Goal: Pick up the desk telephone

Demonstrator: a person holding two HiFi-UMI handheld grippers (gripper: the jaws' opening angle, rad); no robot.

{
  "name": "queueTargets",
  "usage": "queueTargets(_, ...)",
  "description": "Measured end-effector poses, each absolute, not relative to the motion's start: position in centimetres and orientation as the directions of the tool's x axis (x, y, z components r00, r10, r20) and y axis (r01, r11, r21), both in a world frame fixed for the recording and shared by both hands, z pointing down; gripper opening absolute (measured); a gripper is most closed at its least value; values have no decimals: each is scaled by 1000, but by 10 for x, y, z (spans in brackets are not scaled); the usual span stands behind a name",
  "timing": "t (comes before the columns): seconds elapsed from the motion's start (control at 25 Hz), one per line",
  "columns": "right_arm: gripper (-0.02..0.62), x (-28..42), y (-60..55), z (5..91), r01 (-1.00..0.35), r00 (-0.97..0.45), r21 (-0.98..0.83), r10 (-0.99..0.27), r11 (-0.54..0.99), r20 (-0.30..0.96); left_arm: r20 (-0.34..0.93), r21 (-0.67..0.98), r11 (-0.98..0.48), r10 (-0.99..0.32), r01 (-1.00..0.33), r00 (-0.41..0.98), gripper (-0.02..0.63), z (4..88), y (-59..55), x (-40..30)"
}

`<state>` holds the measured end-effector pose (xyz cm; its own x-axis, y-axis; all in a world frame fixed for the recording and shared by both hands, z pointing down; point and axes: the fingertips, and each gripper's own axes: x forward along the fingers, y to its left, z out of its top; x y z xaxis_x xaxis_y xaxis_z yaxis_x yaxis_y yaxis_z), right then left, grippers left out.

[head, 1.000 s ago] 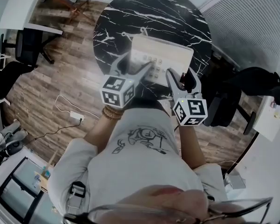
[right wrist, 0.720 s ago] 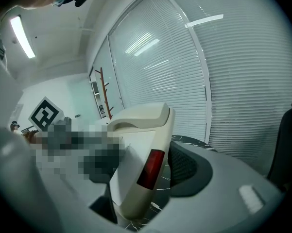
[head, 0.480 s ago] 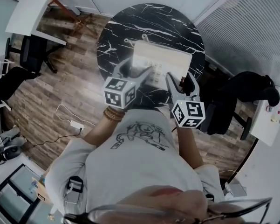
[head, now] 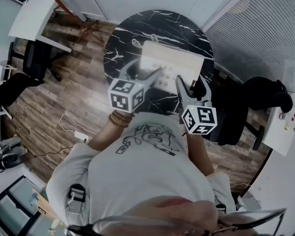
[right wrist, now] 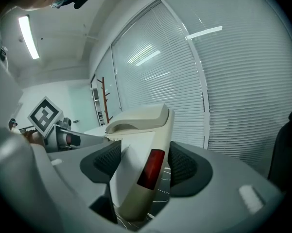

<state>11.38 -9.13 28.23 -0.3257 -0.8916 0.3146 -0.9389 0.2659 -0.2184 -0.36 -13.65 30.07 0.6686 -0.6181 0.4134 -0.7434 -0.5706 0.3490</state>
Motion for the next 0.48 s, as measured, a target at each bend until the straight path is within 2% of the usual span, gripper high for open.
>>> queueTargets(0.48, 298, 113, -93, 268, -942, -322, -197, -901, 273, 290, 389, 346, -579, -628, -738, 674, 359, 287, -139, -4)
